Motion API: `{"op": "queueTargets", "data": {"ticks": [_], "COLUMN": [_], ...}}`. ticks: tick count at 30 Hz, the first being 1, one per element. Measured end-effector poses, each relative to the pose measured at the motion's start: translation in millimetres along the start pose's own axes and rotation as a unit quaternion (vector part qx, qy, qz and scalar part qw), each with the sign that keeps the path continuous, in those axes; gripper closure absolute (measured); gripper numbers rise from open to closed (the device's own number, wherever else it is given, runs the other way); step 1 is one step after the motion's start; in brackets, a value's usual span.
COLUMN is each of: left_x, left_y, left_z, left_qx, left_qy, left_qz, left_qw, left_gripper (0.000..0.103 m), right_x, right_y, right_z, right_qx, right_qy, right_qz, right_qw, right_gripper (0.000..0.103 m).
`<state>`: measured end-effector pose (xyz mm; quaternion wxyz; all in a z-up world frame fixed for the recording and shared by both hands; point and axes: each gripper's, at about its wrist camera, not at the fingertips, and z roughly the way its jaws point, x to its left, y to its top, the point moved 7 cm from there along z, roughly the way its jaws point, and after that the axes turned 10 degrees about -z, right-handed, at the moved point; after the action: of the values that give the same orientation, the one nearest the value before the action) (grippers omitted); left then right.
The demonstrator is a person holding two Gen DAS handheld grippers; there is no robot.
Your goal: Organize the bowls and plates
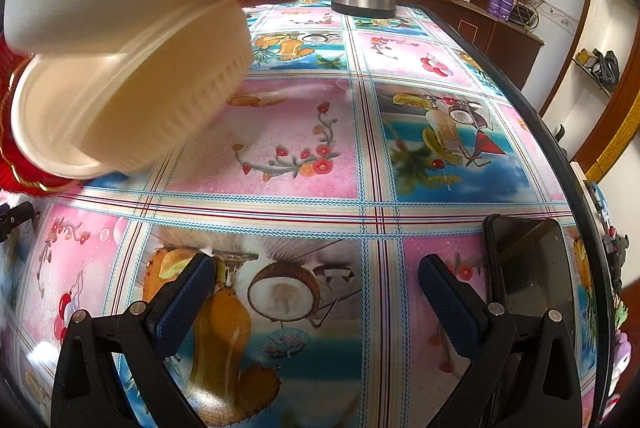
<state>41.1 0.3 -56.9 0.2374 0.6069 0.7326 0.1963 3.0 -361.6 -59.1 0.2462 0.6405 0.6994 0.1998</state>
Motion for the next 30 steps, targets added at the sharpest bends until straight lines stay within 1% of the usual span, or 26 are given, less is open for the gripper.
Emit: {"op": "queueTargets", "data": {"ticks": [30], "left_x": [-0.9], "left_y": [0.2], "left_z": [-0.7], "left_qx": [0.000], "left_qy": [0.000], "left_qz": [0.000], "left_qw": [1.0000], "left_gripper": [0.000], "right_x": [1.1], "right_y": [-0.2], "right_z": [0.4], "right_qx": [0.001], "right_qy": [-0.001], "right_qz": [-0.001], "right_qw": [1.000], "right_gripper": [0.001]}}
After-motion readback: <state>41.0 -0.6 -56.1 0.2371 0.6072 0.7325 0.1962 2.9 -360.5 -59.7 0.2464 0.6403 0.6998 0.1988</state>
